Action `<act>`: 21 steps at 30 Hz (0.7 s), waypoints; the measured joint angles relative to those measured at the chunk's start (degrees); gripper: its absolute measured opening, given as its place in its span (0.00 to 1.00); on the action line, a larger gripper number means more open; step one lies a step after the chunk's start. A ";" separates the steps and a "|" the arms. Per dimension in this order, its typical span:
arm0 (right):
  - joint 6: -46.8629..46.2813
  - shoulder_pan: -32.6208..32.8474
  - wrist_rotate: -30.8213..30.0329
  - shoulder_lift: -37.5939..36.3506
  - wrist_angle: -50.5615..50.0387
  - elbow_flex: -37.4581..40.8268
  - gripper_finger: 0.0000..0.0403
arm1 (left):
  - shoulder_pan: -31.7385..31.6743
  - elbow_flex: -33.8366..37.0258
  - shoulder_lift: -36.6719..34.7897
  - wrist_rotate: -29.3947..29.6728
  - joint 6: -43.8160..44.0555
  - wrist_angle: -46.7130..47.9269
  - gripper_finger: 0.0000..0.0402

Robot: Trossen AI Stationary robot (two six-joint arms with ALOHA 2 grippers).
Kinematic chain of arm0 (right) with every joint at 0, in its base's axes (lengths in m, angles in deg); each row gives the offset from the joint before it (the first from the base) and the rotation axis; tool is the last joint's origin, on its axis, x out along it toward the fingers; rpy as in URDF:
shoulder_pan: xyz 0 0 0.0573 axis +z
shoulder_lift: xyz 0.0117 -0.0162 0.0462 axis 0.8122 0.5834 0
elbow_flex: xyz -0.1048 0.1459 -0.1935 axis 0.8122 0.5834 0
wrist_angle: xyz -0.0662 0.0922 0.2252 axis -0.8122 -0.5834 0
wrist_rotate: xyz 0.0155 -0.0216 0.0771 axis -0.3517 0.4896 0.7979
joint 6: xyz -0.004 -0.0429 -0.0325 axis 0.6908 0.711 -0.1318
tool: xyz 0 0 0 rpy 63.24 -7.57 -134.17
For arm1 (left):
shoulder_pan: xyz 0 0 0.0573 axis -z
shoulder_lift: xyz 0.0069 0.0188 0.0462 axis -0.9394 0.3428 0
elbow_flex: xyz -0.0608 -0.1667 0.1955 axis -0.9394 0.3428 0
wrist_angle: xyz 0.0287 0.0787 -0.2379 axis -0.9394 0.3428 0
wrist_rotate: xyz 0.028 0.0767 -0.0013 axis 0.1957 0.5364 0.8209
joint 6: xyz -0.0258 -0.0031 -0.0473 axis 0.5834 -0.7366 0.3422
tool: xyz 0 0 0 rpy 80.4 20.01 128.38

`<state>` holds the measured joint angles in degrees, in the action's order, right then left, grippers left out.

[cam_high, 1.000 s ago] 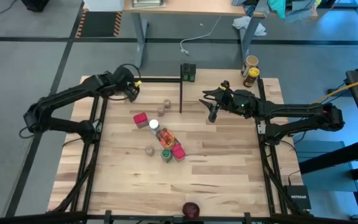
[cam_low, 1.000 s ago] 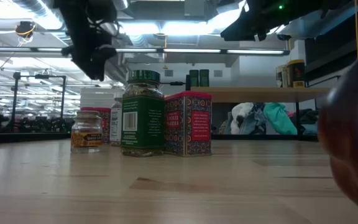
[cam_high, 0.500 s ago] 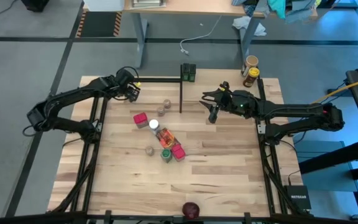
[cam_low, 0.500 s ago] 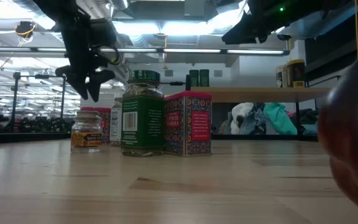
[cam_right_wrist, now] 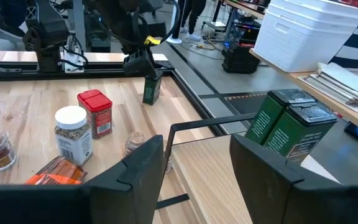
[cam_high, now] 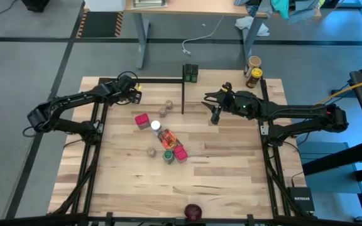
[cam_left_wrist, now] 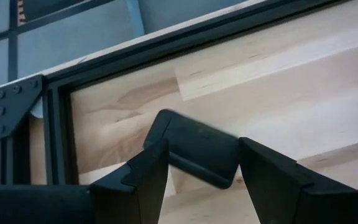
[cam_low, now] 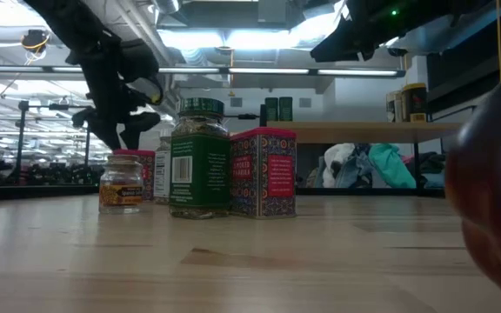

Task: Shelf spices
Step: Put the green seasoning can on the shelf

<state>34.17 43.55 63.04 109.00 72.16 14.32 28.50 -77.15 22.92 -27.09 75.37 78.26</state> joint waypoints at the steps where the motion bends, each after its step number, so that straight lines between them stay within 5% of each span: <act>1: 0.00 0.00 0.00 0.00 0.00 -0.02 0.48 | -0.02 0.32 0.00 0.12 0.42 -0.14 0.47; 21: 0.00 0.02 0.00 0.00 -0.33 0.00 0.48 | -0.28 2.68 -0.04 0.31 1.07 -6.50 0.47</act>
<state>34.17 43.57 63.04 109.00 71.83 14.32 28.22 -74.47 22.88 -26.78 76.44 71.76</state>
